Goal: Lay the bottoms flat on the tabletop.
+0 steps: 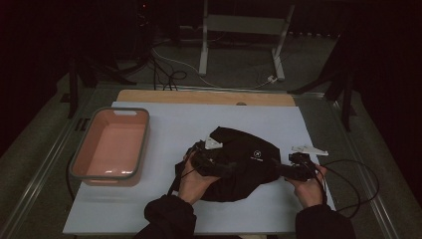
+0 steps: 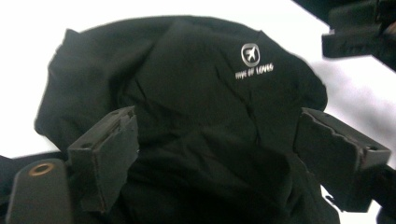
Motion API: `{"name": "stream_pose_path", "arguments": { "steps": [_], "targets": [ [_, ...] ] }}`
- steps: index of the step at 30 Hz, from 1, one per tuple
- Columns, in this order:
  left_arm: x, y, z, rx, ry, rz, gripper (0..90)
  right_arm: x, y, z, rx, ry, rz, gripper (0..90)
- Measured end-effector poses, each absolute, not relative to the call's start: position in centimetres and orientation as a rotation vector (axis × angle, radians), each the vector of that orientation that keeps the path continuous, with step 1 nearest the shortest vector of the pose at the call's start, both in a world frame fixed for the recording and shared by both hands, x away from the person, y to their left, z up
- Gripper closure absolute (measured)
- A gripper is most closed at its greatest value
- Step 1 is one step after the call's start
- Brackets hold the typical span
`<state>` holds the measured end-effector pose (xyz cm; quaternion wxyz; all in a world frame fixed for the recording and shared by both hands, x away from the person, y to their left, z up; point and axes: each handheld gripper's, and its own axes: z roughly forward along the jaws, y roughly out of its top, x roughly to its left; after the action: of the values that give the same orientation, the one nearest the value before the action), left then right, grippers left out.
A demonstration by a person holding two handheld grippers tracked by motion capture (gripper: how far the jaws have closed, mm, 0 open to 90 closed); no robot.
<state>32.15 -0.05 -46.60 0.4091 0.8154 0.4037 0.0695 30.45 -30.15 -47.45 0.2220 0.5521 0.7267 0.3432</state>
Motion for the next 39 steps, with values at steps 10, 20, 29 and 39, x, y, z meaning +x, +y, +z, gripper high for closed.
{"name": "stream_pose_path", "arguments": {
  "steps": [10,20,29,39],
  "targets": [
    [31.8,-0.9,-48.8,2.208,0.964,0.064,57.9,30.5,-30.4,-47.3,1.536,1.993,0.958,28.4],
    [29.8,-1.2,-48.9,2.235,0.903,-0.036,87.1,30.7,-31.0,-47.0,1.56,1.944,0.955,34.3],
    [27.4,-1.0,-47.7,2.252,0.822,-0.069,87.1,31.5,-30.2,-47.8,1.568,1.96,0.915,42.5],
    [27.5,-0.1,-46.4,2.136,0.84,-0.026,57.1,33.1,-28.8,-49.5,1.575,2.007,0.895,47.3]
  ]
}}
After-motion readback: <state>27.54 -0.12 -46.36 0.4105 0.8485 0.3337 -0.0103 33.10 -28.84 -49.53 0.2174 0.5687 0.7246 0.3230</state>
